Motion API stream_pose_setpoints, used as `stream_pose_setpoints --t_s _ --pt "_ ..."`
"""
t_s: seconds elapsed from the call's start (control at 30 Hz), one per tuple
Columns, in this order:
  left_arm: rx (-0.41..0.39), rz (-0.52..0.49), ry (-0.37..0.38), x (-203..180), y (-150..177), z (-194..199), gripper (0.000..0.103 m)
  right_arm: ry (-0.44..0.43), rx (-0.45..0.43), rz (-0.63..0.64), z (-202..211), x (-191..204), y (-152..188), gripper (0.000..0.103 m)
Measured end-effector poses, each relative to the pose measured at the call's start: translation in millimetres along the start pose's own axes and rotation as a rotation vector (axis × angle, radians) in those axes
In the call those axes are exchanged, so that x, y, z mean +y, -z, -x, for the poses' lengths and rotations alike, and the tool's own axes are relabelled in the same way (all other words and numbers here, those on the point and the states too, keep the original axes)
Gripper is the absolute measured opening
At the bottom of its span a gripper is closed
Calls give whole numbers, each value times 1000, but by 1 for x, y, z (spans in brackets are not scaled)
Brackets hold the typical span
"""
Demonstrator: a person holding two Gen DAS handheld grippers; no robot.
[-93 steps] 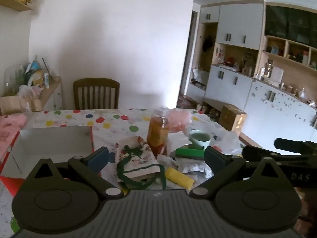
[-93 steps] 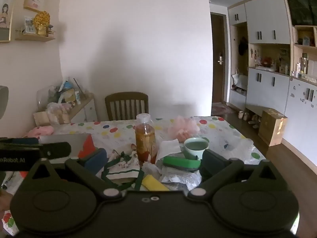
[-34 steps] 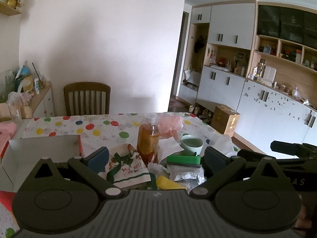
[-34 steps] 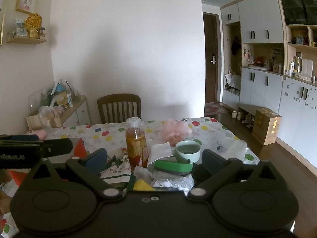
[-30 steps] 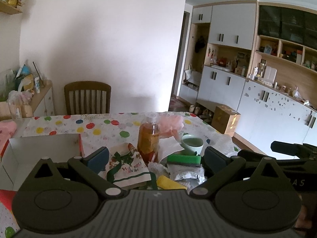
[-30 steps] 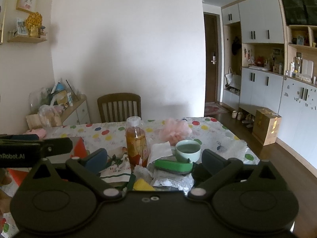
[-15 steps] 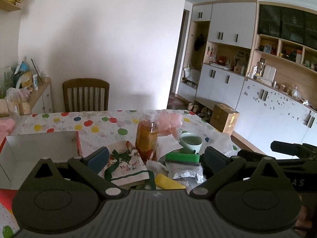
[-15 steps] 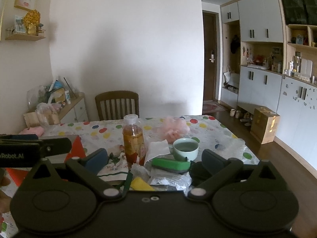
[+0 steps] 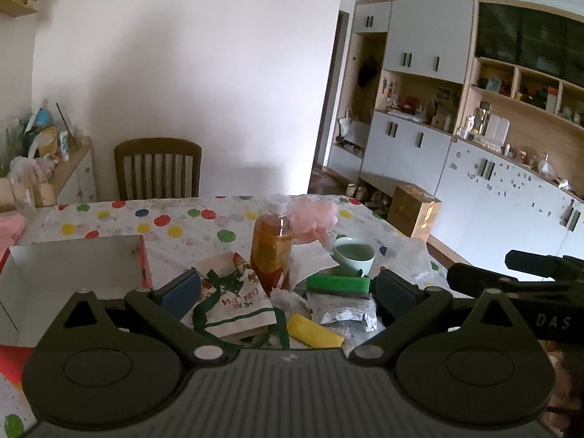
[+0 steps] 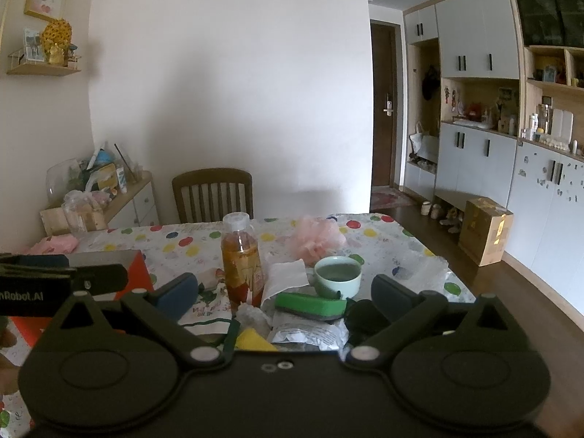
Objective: Organize soft objects
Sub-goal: 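Grasp the Christmas-print cloth bag with the left gripper while the right gripper grasps the black cloth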
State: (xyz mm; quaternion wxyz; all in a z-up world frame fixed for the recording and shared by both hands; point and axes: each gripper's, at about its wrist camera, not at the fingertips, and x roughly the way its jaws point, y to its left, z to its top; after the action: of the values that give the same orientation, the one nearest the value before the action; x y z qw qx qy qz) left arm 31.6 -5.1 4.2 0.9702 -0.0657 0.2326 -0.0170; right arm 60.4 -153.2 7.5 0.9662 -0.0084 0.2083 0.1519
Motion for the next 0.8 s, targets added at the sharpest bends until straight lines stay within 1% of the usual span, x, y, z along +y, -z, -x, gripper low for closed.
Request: stream_pose_setpoints --t_s 0.23,0.37,0.63,0.8 --pt "21 7 18 0 2 -6 103 -5 1 12 -2 -4 0 101" --pt "48 9 5 0 5 -19 103 -11 9 17 -7 -13 0 102" --pt "169 33 -12 2 13 -72 103 -23 85 19 -45 -44 3 101" --pt "223 56 -54 8 16 -112 103 -7 125 37 -74 -69 7 100"
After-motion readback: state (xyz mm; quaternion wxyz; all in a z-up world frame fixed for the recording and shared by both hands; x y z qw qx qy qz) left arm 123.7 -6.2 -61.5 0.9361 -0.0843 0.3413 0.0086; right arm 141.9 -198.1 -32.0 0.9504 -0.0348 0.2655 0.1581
